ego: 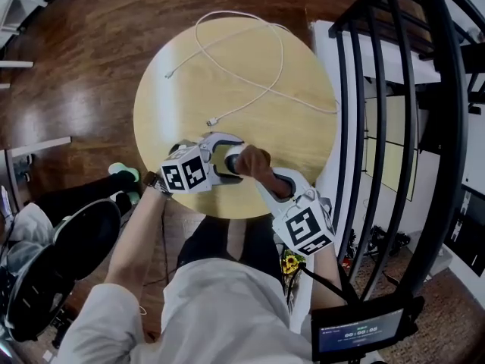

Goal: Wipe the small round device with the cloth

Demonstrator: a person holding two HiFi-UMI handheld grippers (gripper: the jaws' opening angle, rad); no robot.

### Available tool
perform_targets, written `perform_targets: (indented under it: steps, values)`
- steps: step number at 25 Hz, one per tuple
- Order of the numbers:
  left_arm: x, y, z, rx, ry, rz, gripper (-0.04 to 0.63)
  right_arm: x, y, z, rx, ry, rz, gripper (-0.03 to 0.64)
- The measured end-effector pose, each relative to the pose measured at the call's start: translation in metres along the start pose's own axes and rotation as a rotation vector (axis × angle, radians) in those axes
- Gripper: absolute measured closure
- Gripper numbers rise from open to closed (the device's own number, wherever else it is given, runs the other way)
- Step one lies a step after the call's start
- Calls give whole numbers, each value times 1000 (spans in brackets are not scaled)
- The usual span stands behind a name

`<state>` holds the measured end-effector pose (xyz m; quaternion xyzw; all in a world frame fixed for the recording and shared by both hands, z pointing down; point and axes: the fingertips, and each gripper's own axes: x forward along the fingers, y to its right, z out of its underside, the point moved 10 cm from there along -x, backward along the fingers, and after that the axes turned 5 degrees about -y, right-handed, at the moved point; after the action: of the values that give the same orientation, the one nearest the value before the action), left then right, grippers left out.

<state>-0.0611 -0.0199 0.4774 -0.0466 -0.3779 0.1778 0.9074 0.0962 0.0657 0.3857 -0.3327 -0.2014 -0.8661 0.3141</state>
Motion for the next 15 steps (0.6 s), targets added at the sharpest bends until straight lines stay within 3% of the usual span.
perform_targets:
  steps: [5, 11, 15]
  values:
    - [6, 9, -2, -59, -3, -121, 222, 18, -9, 0, -70, -63, 41, 551]
    - [13, 20, -5, -182, 28, -299, 222, 26, 8, 4, 17, -66, 76, 551]
    - [11, 19, -3, -173, 26, -331, 262, 32, 17, 7, 29, -62, 92, 551]
